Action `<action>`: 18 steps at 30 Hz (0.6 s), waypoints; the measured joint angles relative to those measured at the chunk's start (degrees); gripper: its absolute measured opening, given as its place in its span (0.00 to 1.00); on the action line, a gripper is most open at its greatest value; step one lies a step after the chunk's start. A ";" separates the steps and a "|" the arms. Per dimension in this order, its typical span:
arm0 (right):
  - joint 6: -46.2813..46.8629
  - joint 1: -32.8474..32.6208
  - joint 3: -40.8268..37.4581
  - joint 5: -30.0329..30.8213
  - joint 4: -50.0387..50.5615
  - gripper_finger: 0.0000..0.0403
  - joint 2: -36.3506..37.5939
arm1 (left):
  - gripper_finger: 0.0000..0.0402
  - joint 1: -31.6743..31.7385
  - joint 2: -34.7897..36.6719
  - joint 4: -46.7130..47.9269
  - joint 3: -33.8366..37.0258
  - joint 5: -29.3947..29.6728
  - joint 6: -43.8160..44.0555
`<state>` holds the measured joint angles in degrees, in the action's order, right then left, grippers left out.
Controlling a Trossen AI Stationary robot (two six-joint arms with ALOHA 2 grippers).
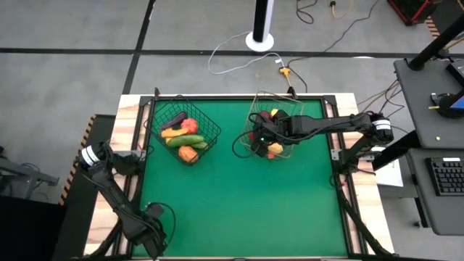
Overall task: Sort produce into baskets
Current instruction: Put the white garlic into the black wire basket
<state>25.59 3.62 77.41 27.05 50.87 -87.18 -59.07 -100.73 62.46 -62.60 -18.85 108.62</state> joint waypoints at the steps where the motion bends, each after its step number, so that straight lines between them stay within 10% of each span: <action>1: -0.04 0.00 0.00 -0.01 0.00 0.88 0.00 | 0.34 -0.02 0.00 0.02 -0.14 0.04 0.00; 9: -0.07 0.00 0.00 -0.02 0.00 0.88 0.00 | 0.31 0.05 0.58 -0.36 -4.99 7.09 -2.24; 18: -1.16 -1.25 0.00 -0.06 0.11 0.88 0.09 | 0.31 2.12 1.53 0.66 -17.36 35.50 -23.71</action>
<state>24.43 2.36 77.41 26.99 50.98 -87.09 -56.94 -99.20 63.12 -79.96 16.65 84.90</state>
